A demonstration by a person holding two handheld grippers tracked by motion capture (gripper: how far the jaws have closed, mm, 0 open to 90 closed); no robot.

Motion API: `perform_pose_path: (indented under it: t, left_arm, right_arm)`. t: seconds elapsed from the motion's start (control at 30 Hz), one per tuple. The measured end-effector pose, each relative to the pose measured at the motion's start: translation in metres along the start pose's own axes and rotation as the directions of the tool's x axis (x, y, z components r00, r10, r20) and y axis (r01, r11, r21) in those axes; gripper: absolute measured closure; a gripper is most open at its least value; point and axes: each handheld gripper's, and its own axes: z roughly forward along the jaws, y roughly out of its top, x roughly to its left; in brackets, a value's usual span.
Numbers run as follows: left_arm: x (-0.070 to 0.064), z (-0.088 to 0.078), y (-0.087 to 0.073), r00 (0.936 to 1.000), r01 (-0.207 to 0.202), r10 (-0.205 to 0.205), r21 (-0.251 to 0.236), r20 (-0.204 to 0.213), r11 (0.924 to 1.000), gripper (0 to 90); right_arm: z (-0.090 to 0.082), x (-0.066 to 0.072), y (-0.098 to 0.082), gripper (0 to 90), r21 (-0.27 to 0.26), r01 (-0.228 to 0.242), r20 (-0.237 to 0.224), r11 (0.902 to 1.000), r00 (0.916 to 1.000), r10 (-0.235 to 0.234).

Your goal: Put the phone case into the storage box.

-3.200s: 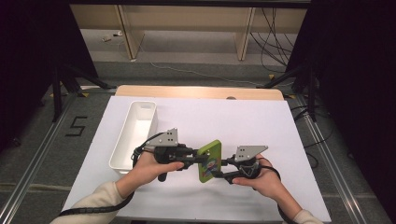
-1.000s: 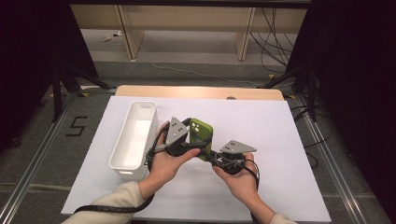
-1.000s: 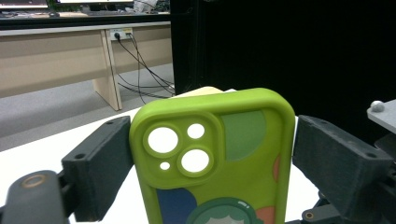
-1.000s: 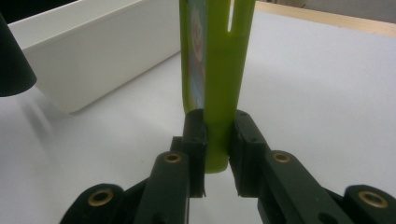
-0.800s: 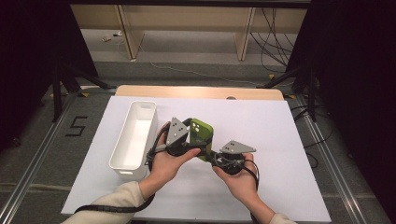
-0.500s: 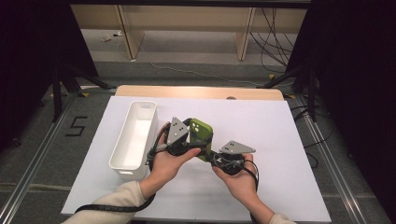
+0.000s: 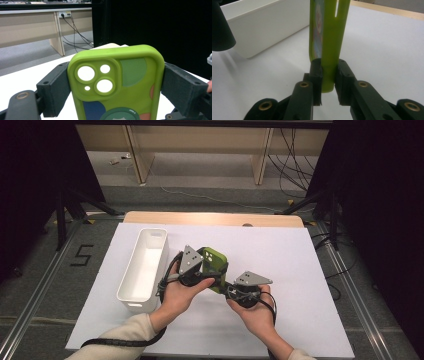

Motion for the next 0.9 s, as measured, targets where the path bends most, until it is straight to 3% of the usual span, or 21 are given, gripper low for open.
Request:
perform_pose_path:
  t: [0.13, 0.33, 0.5, 0.73, 0.8, 0.9]
  left_arm:
    - [0.002, -0.001, 0.001, 1.0, 0.004, -0.004, -0.006, 0.008, 1.0, 14.9]
    - [0.001, -0.001, 0.001, 0.9998, -0.002, 0.002, -0.004, 0.021, 1.0, 15.2]
    - [0.003, -0.002, 0.003, 0.9998, -0.005, 0.005, -0.014, 0.02, 0.9999, 15.3]
    - [0.009, -0.005, 0.006, 1.0, -0.002, 0.002, -0.022, 0.005, 0.9998, 15.3]
    - [0.011, -0.006, 0.008, 1.0, -0.002, 0.002, -0.024, 0.002, 0.9997, 15.3]
    - [0.012, -0.008, 0.01, 1.0, -0.002, 0.002, -0.031, -0.004, 0.9995, 15.3]
  right_arm:
    - [0.0, 0.0, 0.001, 76.7, -0.011, 0.008, -0.002, 0.9999, 1.0, -0.008]
    - [0.0, -0.001, 0.001, 67.8, -0.022, 0.026, -0.011, 0.9994, 0.9996, -0.026]
    - [0.0, -0.003, 0.002, 54.3, -0.039, 0.029, -0.036, 0.9988, 0.9989, -0.03]
    - [-0.001, -0.006, 0.002, 22.1, -0.044, 0.01, -0.078, 0.999, 0.9969, -0.014]
    - [-0.003, -0.007, 0.001, 16.7, -0.048, 0.017, -0.075, 0.9987, 0.997, -0.021]
    - [-0.007, -0.01, 0.0, 15.9, -0.047, 0.026, -0.082, 0.9985, 0.9961, -0.03]
